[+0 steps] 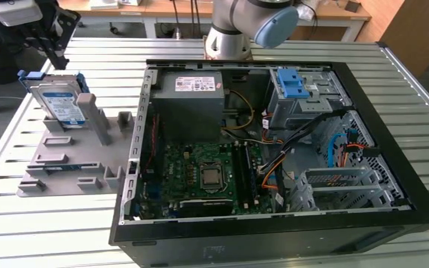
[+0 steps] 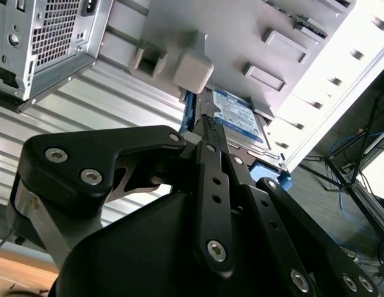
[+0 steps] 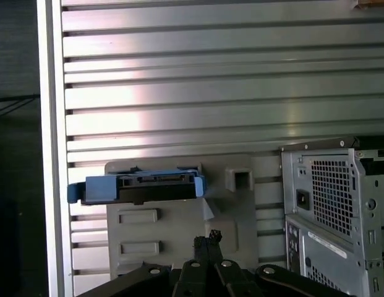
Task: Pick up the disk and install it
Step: 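Reach for the disk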
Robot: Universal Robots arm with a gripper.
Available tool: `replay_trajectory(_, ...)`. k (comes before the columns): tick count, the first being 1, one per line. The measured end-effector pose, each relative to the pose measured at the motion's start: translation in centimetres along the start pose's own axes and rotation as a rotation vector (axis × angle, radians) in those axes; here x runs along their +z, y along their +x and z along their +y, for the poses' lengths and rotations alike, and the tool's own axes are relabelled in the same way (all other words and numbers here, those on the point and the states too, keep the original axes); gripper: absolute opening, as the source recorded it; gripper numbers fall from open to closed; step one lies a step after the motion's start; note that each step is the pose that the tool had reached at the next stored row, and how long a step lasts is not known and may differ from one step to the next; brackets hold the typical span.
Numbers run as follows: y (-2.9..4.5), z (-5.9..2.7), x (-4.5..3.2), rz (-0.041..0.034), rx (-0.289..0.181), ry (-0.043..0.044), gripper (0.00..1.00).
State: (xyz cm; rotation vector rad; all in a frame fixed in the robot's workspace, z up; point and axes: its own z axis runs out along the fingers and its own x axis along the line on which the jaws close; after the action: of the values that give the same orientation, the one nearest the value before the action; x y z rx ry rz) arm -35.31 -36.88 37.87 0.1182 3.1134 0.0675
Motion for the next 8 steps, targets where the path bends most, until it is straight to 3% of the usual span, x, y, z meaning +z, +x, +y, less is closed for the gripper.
replay_trajectory(8,1.91,0.25,0.62,0.0017,0.000,0.0003,0.11)
